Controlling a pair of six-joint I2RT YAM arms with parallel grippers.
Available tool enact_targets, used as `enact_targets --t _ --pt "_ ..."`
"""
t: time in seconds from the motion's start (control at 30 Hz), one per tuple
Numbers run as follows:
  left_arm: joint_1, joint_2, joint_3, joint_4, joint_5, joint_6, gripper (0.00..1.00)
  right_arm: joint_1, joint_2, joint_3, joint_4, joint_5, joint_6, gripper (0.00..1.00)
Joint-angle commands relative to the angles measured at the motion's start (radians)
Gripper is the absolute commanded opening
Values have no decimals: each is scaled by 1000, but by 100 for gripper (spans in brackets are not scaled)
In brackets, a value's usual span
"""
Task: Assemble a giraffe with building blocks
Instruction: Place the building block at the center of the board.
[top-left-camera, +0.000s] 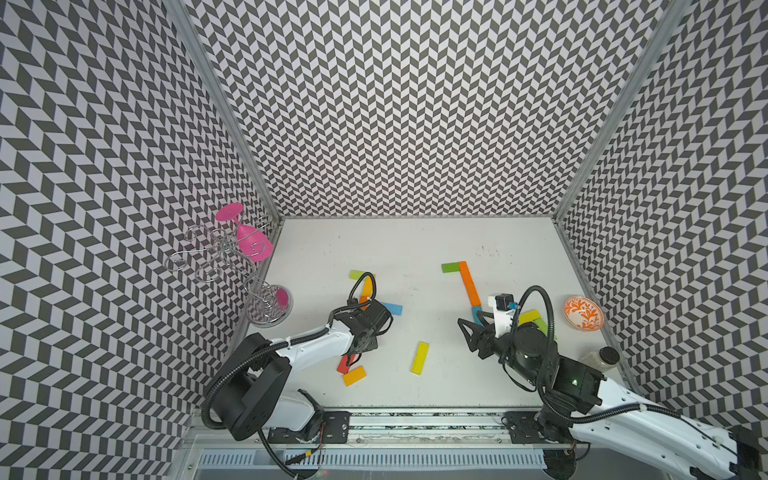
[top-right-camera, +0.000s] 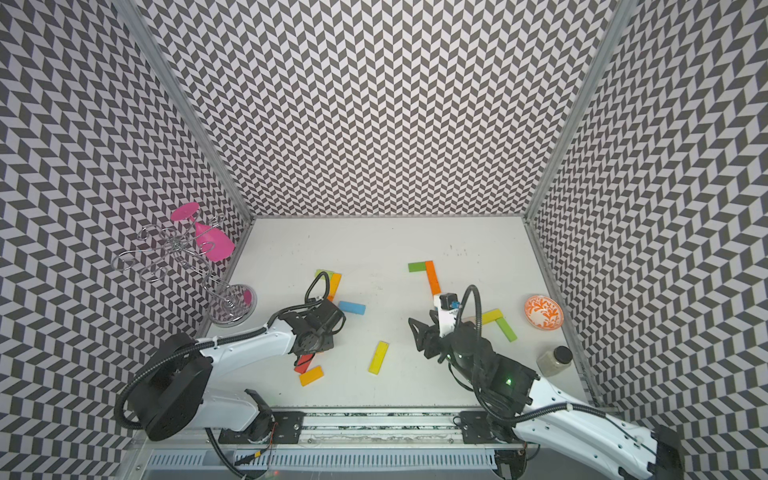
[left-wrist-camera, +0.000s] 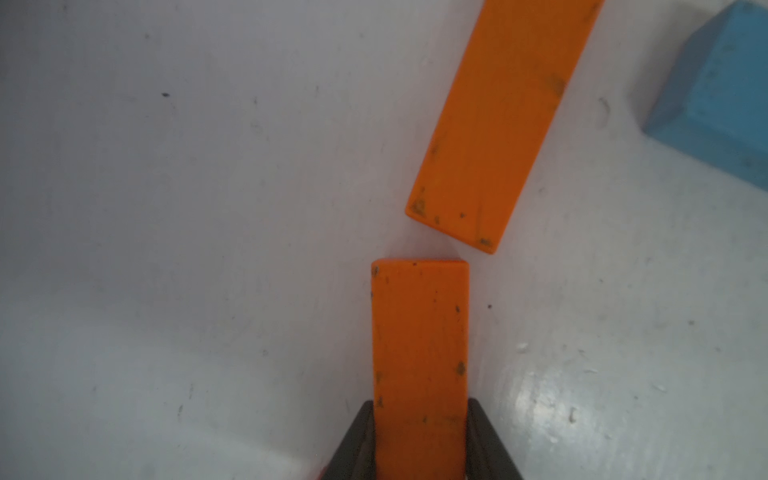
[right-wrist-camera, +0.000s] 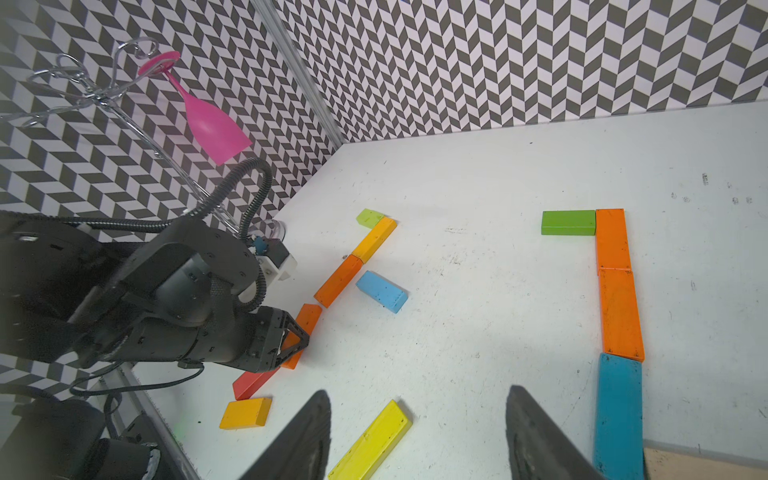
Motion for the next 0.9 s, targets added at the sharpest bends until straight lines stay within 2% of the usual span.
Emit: enact_targets --t 0.0,0.07,0.17,0.3,0.5,0.73,0.87 --pt "-15 31 9 -126 50 -43 59 -3 -23 -11 27 7 10 65" --pt "-15 21 35 -159 30 -40 70 -3 -29 -13 25 8 11 65" --pt "10 8 78 -194 12 -3 77 -3 -36 -14 25 10 12 65" --pt "80 23 141 -190 62 124 77 -3 -35 -14 31 10 12 65" --pt "122 80 222 -201 114 253 80 -3 -23 -2 23 19 11 65" --pt "163 118 224 -185 162 297 80 -3 4 7 24 18 16 65" --pt "166 168 222 -179 194 312 73 -3 23 8 36 16 16 65"
